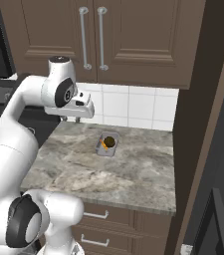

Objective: Place the tupperware on the second highest shelf of the fridge. Make space for the tupperware among the existing items by rearranging them on the shelves if needed. Close the fridge door when finished.

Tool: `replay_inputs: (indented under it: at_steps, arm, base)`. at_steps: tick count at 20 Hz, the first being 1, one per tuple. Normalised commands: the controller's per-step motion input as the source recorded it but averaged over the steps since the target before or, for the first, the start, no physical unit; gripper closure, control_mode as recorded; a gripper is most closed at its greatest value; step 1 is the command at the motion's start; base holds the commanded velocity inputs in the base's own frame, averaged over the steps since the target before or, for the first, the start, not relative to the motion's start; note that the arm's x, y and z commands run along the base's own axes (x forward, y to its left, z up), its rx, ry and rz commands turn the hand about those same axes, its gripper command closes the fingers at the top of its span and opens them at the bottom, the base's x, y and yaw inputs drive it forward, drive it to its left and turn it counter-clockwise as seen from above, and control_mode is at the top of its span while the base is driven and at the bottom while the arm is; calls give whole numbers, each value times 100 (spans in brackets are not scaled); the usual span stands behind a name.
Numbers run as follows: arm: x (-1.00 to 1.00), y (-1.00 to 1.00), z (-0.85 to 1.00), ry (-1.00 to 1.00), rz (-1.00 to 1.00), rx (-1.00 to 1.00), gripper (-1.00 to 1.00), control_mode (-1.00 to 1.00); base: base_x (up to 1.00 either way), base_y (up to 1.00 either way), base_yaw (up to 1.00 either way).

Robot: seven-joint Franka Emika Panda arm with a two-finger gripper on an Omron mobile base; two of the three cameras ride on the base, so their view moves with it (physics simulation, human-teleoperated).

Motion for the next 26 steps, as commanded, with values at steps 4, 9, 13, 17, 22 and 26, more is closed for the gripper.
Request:
replay_inputs:
  at_steps: [4,9,13,17,22,26]
  arm:
    - [6,-20,-30,0,-6,0,-100,-100]
    - [3,-88,-66,0,-15,0,-100,-100]
    - [32,-70,-55,0,-18,0,-100,-100]
    - [58,-41,-44,0,-13,0,-100,-100]
    - [61,-19,-41,0,-6,1,-100,-100]
    - [47,-2,-34,0,0,2,-100,-100]
  base:
    - [0,0,0]
    - [0,0,0]
    - [0,0,0]
    - [0,0,0]
    - [0,0,0]
    - [0,0,0]
